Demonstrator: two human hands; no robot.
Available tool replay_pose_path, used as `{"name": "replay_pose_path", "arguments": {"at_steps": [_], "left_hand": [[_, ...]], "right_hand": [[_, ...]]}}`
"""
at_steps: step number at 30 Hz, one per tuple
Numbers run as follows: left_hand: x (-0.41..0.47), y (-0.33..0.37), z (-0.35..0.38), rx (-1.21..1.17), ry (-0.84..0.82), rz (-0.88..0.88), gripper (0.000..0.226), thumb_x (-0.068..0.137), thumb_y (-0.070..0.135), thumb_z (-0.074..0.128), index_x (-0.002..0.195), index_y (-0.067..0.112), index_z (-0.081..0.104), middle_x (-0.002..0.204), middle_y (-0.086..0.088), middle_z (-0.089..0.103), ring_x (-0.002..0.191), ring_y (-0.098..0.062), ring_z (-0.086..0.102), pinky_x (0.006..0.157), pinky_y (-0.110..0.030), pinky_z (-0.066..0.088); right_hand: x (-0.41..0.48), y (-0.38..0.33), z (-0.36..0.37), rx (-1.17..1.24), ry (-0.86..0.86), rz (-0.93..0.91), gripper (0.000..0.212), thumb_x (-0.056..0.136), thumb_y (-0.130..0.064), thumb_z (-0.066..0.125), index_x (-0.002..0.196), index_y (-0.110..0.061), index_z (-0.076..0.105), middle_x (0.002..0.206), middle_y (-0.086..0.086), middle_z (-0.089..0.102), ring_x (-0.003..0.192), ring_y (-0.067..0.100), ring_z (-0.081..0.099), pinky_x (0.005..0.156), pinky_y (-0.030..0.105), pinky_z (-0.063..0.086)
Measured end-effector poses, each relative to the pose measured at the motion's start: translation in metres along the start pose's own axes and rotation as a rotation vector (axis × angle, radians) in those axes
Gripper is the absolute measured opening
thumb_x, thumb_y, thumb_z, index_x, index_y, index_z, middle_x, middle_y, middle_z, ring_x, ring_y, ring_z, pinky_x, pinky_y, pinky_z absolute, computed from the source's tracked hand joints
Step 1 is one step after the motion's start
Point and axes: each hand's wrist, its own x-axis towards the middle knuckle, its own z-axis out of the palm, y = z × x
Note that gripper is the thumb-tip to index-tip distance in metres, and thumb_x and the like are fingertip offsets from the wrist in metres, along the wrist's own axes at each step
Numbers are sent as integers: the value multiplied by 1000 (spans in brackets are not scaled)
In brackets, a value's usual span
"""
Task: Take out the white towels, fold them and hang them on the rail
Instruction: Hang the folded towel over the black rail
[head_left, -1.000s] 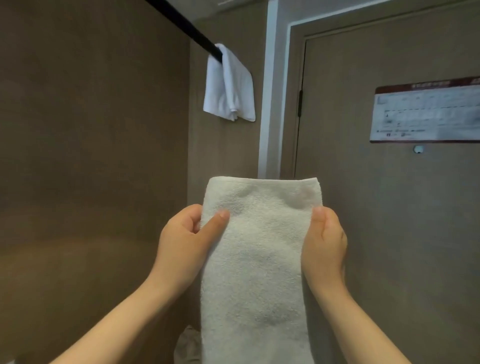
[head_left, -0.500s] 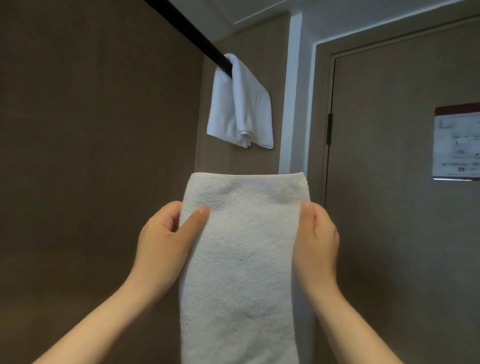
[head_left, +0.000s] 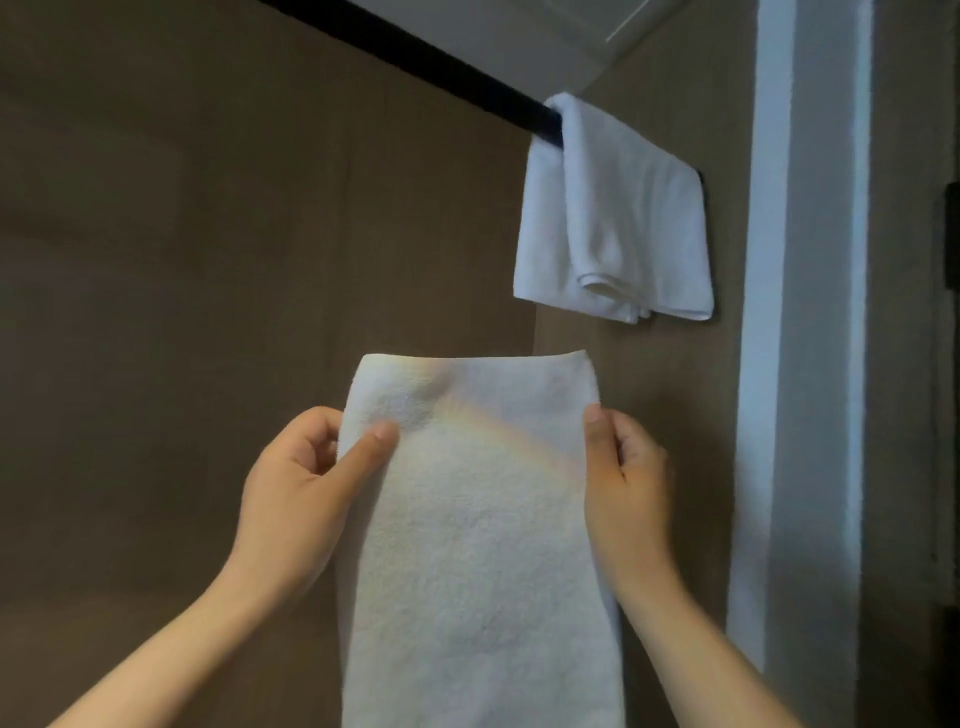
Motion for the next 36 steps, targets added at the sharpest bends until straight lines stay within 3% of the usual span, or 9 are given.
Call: {"name": "replay_pose_path", "arguments": {"at_steps": [4, 6, 10, 16, 23, 26, 29, 33, 36], "left_hand": [[-5, 14, -2, 82, 139, 7, 35, 77, 51, 68, 71, 16, 61, 70, -13, 62, 57, -12, 52, 53, -28, 40], [-9, 21, -4, 110, 187, 14, 34, 80, 47, 72, 72, 16, 60, 70, -15, 62, 58, -13, 52, 54, -30, 39], [-10, 42, -9, 179, 232, 43, 30, 83, 39, 72, 73, 13, 60, 63, -2, 58, 57, -10, 49, 54, -27, 38], [3, 66, -15, 234, 282, 99, 41, 74, 56, 65, 75, 15, 61, 60, 5, 54, 55, -8, 46, 51, -25, 36], [14, 76, -26, 304, 233, 212, 31, 79, 52, 71, 85, 24, 60, 64, 3, 65, 53, -7, 54, 46, -18, 41], [22, 80, -25, 394, 294, 270, 40, 73, 54, 72, 99, 37, 46, 73, 4, 71, 54, -12, 62, 49, -20, 47], [30, 82, -25, 472, 260, 397, 39, 78, 43, 72, 98, 33, 40, 71, -3, 64, 52, -19, 53, 50, -24, 43], [43, 87, -23, 643, 157, 555, 17, 86, 22, 72, 83, 29, 56, 66, 27, 53, 55, 2, 44, 50, -8, 31], [57, 91, -26, 532, 109, 518, 11, 83, 24, 74, 84, 28, 64, 69, 23, 59, 54, -4, 49, 54, -17, 41]], "right_hand": [[24, 15, 15, 84, -71, -24, 43, 101, -28, 49, 58, -26, 43, 49, -17, 46, 47, 1, 37, 48, 20, 29], [32, 20, 21, 102, -118, -29, 40, 101, -30, 49, 61, -24, 47, 50, -17, 48, 48, 4, 39, 51, 30, 32], [40, 18, 30, 158, -160, -77, 39, 101, -27, 48, 63, -21, 48, 53, -15, 50, 48, 3, 43, 46, 20, 29], [59, 3, 31, 217, -251, -137, 37, 100, -24, 50, 63, -18, 50, 48, -7, 39, 47, 6, 38, 45, 21, 25], [67, -2, 26, 100, -306, -196, 38, 98, -31, 49, 62, -22, 44, 48, -10, 46, 43, 7, 40, 43, 20, 25], [73, -13, 23, 44, -314, -175, 41, 99, -27, 50, 60, -19, 42, 44, -6, 36, 42, 7, 37, 44, 23, 27], [82, -22, 24, 155, -306, -58, 43, 99, -18, 53, 58, -10, 43, 45, -10, 30, 38, 5, 35, 39, 14, 27], [97, -21, 26, 198, -308, 9, 39, 99, -23, 53, 71, 1, 61, 44, 3, 51, 35, 5, 44, 40, 13, 34], [101, -24, 28, 224, -179, -17, 17, 97, -28, 56, 89, -13, 58, 56, 1, 64, 43, 5, 57, 47, 17, 42]]}}
